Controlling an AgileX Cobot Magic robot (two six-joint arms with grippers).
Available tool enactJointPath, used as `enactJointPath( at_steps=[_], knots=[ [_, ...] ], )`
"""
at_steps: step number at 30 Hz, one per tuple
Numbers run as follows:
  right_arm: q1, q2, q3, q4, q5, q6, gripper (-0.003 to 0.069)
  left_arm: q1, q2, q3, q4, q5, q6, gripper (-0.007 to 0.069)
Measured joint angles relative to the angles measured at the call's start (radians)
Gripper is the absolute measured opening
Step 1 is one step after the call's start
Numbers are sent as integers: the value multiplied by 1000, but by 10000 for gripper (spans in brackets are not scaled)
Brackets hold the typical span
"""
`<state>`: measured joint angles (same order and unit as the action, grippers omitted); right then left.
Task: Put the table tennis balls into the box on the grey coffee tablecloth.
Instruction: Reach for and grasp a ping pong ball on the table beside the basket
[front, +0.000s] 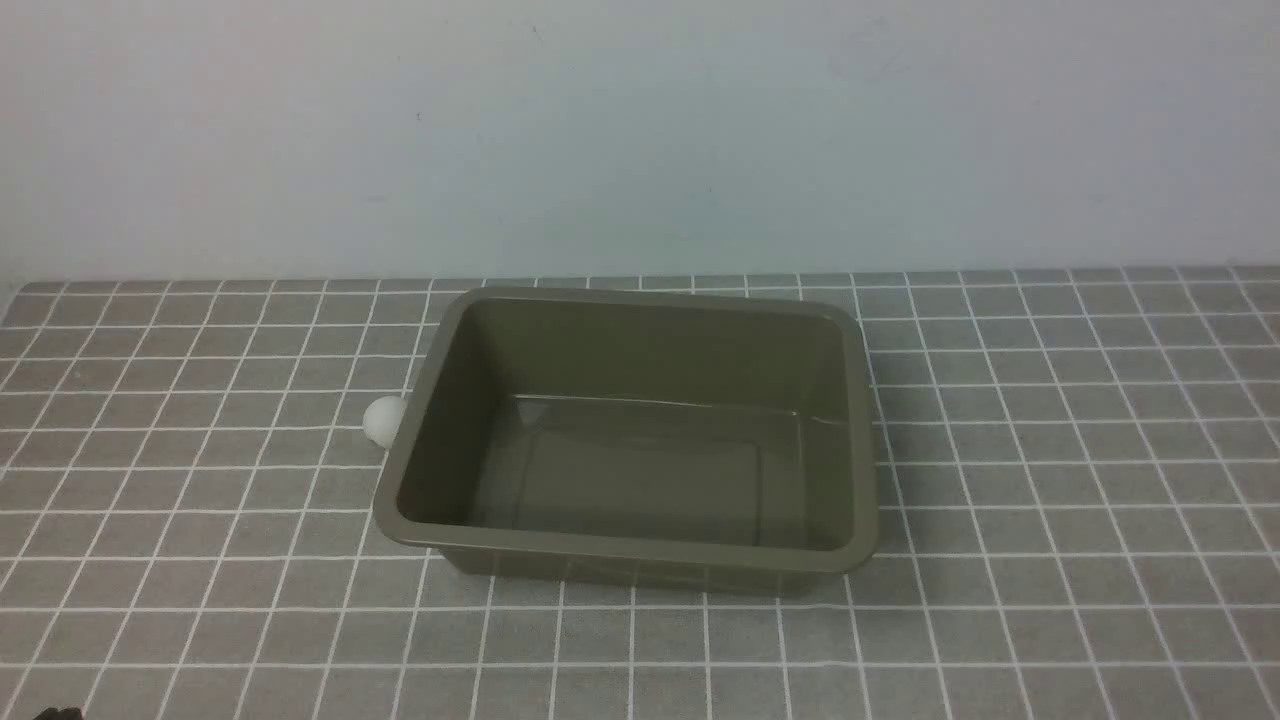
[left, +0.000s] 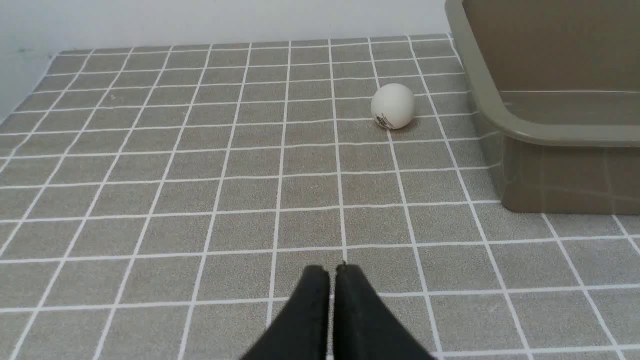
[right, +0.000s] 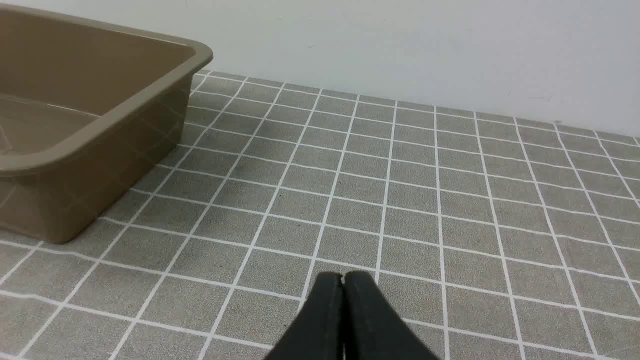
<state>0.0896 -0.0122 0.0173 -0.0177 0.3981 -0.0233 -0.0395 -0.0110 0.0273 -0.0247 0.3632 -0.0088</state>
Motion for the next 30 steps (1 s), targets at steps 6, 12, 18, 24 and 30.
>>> enactJointPath(
  at_steps=[6,12,18,24,30],
  knots=[
    [0,0,0,0,0,0,-10,0,0,0,0,0,0,-1],
    [0,0,0,0,0,0,-10,0,0,0,0,0,0,-1],
    [0,0,0,0,0,0,-10,0,0,0,0,0,0,-1],
    [0,0,0,0,0,0,-10,0,0,0,0,0,0,-1],
    [0,0,0,0,0,0,-10,0,0,0,-125,-128,-52,-1]
  ],
)
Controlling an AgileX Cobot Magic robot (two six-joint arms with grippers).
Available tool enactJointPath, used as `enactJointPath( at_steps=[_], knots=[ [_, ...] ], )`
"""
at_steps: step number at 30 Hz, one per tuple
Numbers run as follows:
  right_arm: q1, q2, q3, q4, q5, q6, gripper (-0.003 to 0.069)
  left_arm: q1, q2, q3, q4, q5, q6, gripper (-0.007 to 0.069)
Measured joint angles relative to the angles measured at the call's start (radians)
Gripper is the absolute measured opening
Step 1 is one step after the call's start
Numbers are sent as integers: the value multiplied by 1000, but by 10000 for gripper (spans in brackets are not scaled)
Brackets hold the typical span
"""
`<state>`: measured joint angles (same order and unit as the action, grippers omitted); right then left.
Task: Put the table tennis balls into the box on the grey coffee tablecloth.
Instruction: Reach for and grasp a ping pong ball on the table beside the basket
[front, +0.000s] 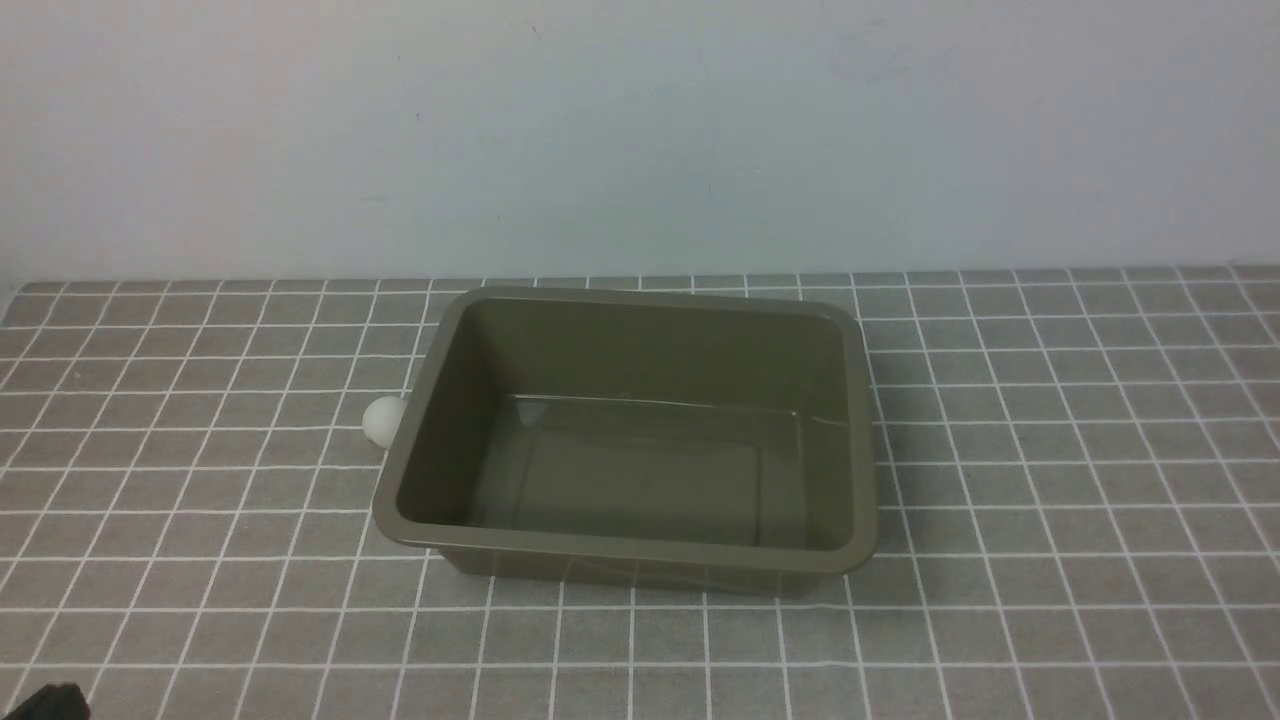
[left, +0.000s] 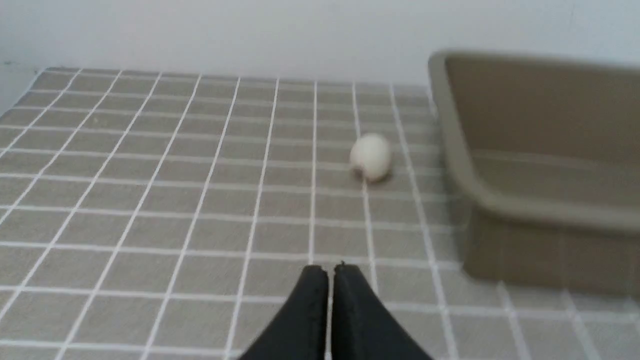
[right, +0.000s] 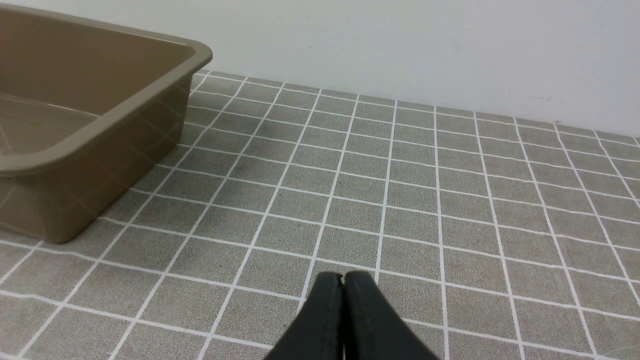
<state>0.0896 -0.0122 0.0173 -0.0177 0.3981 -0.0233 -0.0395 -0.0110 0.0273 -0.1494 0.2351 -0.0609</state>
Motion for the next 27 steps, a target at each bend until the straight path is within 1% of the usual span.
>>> enactJointPath(
  at_steps=[1,2,3,4,5,6,8,9,11,13,15,16,20,21,22,24,27],
  knots=[
    [0,0,0,0,0,0,-10,0,0,0,-9,-9,0,-1],
    [0,0,0,0,0,0,-10,0,0,0,-49,-42,-24,-1],
    [0,0,0,0,0,0,-10,0,0,0,-126,-104,-54,-1],
    [0,0,0,-1,0,0,-10,0,0,0,-171,-147,-73,-1],
    [0,0,0,-1,0,0,-10,0,0,1,-232,-235,-93,-1],
    [0,0,0,-1,0,0,-10,0,0,1,-264,-277,-102,-1],
    [0,0,0,-1,0,0,-10,0,0,-2,-302,-425,-115,-1],
    [0,0,0,-1,0,0,-10,0,0,-16,-305,-457,-116,-2],
    [0,0,0,-1,0,0,-10,0,11,-79,-299,-432,-116,-5],
    [0,0,0,-1,0,0,-10,0,102,-208,-265,-298,-111,-5],
    [0,0,0,-1,0,0,-10,0,259,-355,-226,-91,-86,-5],
    [0,0,0,-1,-1,0,-10,0,276,-368,-217,-50,-80,-5],
    [0,0,0,-1,-1,0,-10,0,628,-615,-142,325,-10,-5],
    [0,0,0,-1,-1,0,-10,0,703,-647,-130,374,6,-5],
    [0,0,0,-1,-1,0,-10,0,812,-717,-116,467,36,-5],
    [0,0,0,-1,-1,0,-10,0,1004,-811,-100,564,89,-5],
    [0,0,0,-1,-1,0,-10,0,1220,-935,-97,623,130,-5]
  ],
)
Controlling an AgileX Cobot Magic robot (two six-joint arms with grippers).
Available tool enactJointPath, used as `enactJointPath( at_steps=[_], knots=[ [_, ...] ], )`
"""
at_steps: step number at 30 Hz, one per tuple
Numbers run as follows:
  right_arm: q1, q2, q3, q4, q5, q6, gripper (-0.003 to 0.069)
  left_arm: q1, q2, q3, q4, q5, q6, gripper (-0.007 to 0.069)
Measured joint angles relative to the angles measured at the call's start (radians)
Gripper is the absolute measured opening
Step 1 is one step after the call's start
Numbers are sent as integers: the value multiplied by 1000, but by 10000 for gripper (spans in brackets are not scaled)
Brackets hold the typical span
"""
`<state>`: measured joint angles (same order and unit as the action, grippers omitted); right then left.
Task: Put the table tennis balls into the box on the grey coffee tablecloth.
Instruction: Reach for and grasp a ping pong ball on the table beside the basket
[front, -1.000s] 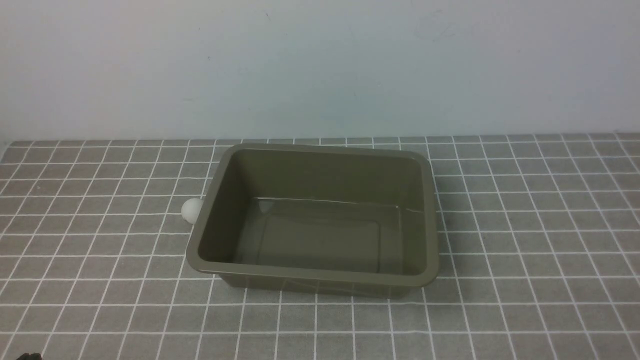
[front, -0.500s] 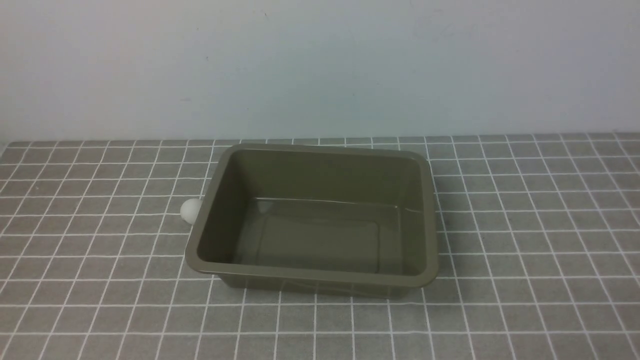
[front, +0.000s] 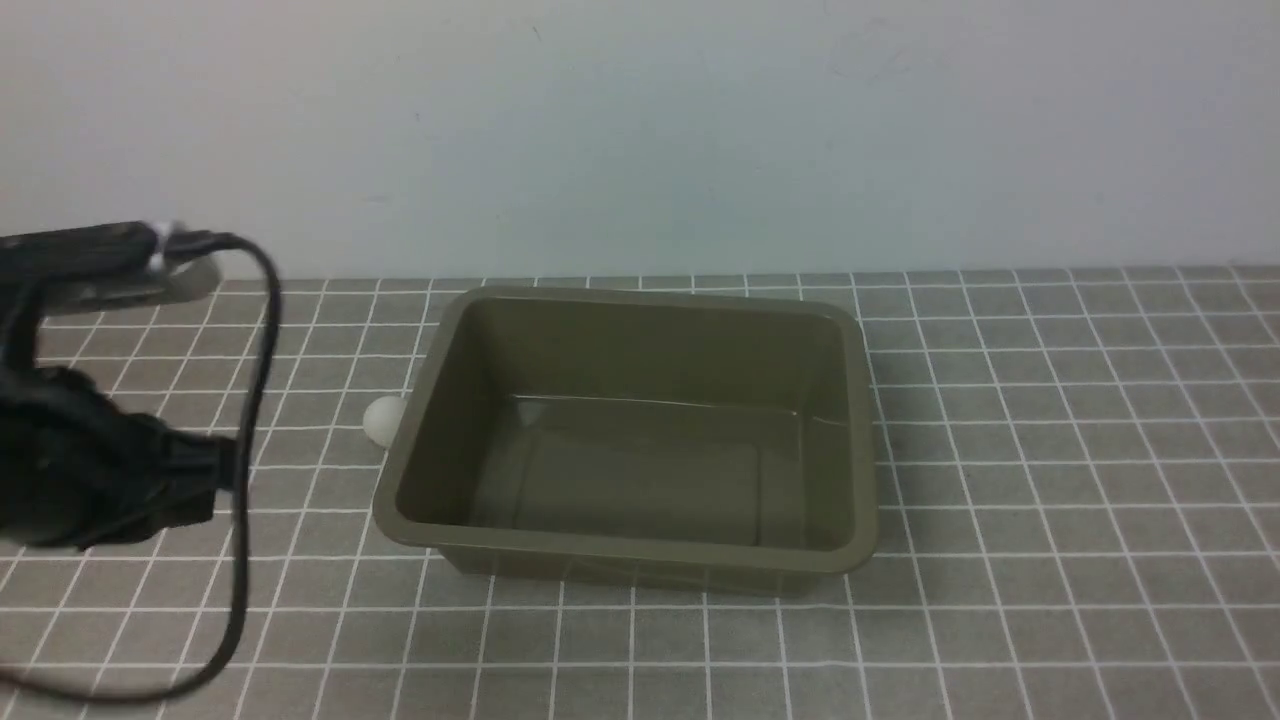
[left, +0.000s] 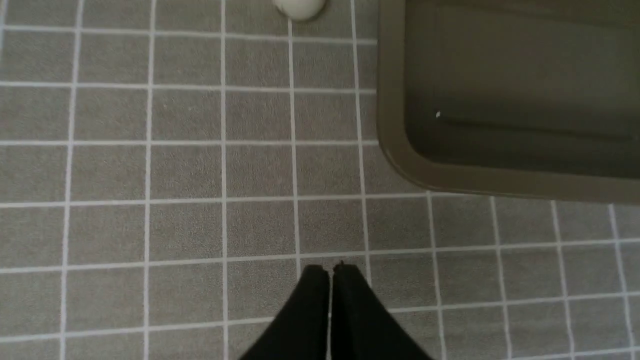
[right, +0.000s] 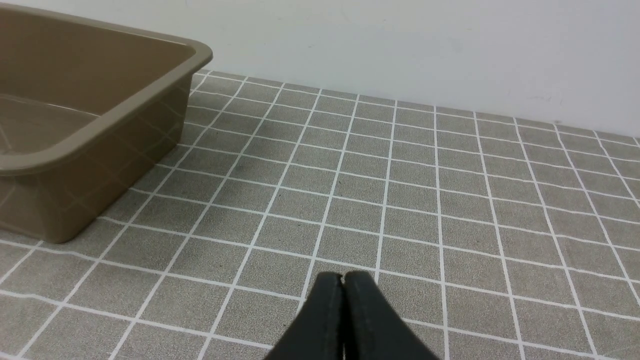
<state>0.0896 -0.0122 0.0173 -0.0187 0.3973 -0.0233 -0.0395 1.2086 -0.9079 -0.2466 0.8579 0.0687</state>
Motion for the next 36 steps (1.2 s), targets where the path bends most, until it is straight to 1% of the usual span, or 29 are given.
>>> enactJointPath(
  at_steps=[4,9,15,18,19,20,21,23,24,25,28,29,30,31,32,34,36],
  knots=[
    [0,0,0,0,0,0,-10,0,219,-142,15,16,37,-5],
    [0,0,0,0,0,0,-10,0,422,-311,19,22,43,-5],
    [0,0,0,0,0,0,-10,0,551,-413,38,-32,47,-5],
    [0,0,0,0,0,0,-10,0,615,-453,37,-63,86,6],
    [0,0,0,0,0,0,-10,0,633,-463,37,-78,102,20],
    [0,0,0,0,0,0,-10,0,653,-472,36,-101,120,49],
    [0,0,0,0,0,0,-10,0,659,-474,34,-110,124,59],
    [0,0,0,0,0,0,-10,0,700,-479,15,-174,136,155],
    [0,0,0,0,0,0,-10,0,703,-480,15,-179,137,165],
    [0,0,0,0,0,0,-10,0,727,-483,0,-209,142,244],
    [0,0,0,0,0,0,-10,0,759,-488,-21,-221,142,356],
    [0,0,0,0,0,0,-10,0,776,-489,-32,-224,144,412],
    [0,0,0,0,0,0,-10,0,779,-489,-36,-225,143,429],
    [0,0,0,0,0,0,-10,0,794,-489,-50,-229,148,482],
    [0,0,0,0,0,0,-10,0,807,-490,-61,-232,156,515],
    [0,0,0,0,0,0,-10,0,816,-490,-74,-236,169,542],
    [0,0,0,0,0,0,-10,-2,827,-490,-79,-244,182,547]
  ],
)
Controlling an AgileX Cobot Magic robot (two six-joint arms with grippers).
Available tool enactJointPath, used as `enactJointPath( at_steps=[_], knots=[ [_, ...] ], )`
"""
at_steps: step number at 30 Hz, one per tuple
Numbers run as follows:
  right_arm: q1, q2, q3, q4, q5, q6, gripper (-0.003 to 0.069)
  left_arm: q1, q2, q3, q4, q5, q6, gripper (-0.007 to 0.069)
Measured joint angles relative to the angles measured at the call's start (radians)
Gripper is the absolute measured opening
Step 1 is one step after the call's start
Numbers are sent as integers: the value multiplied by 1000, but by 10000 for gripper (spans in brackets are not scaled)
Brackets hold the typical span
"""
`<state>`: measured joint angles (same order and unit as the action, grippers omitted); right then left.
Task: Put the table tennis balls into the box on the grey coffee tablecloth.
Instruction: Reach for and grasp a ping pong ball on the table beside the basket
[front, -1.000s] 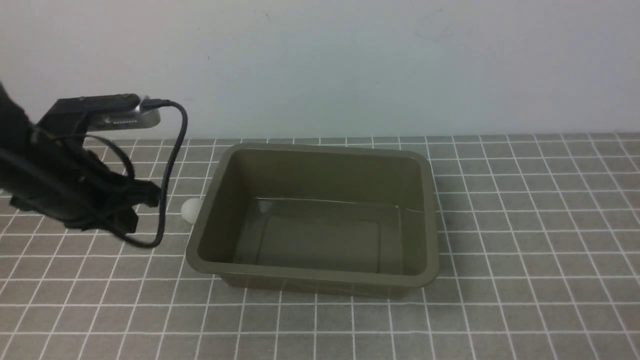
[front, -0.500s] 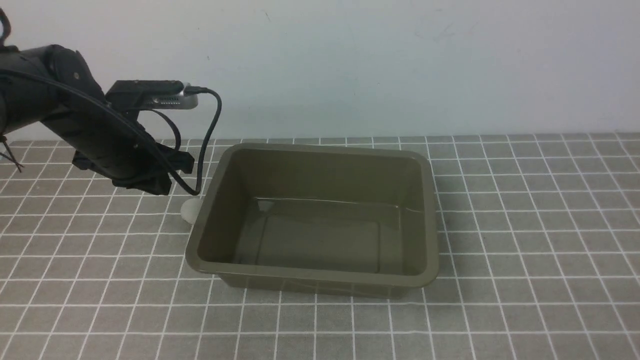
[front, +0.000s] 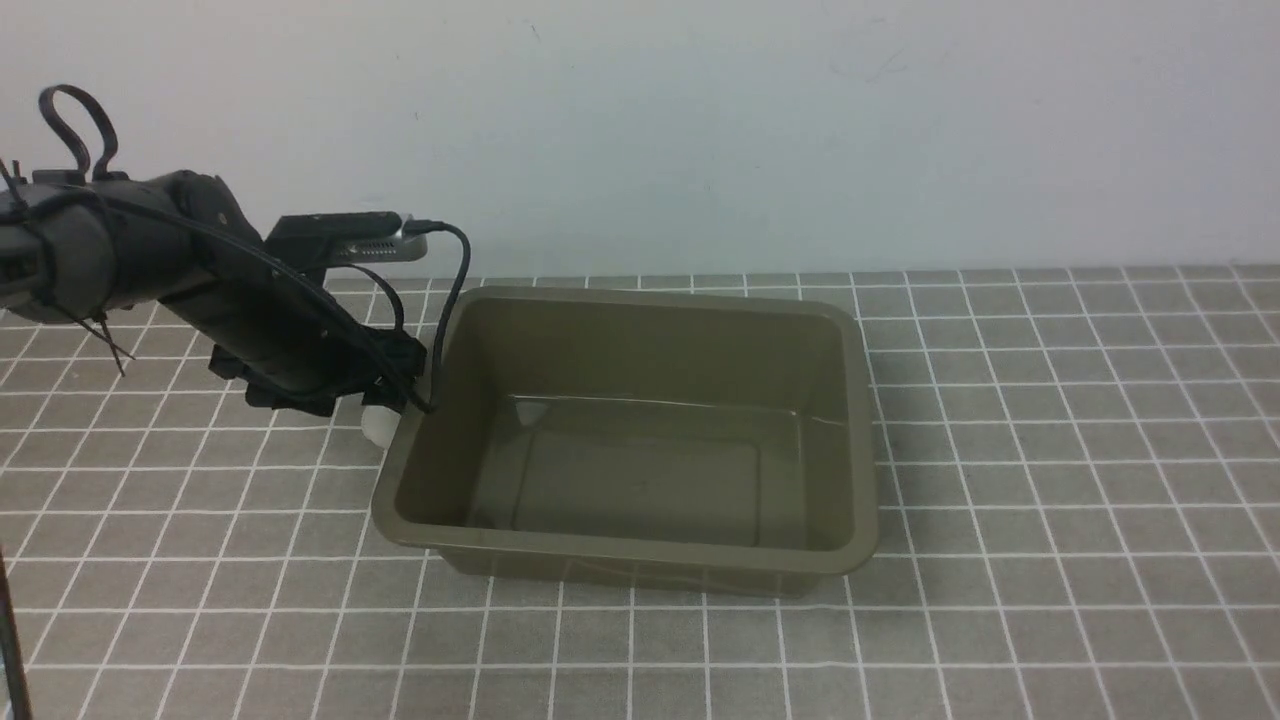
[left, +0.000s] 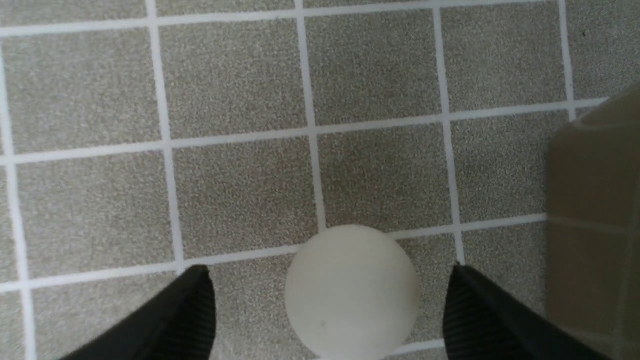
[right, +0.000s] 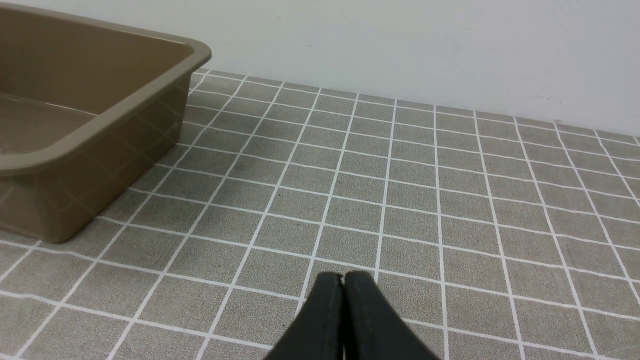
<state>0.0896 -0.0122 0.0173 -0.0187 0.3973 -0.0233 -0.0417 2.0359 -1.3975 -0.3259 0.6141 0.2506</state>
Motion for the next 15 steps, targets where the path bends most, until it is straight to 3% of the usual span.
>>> enactJointPath(
  at_steps=[5,9,15],
  knots=[
    [0,0,0,0,0,0,-10,-5,31,-1,-2,-15,11,489],
    [0,0,0,0,0,0,-10,-5,39,-1,-8,-17,8,343],
    [0,0,0,0,0,0,-10,5,8,-38,39,112,-13,350]
  ],
)
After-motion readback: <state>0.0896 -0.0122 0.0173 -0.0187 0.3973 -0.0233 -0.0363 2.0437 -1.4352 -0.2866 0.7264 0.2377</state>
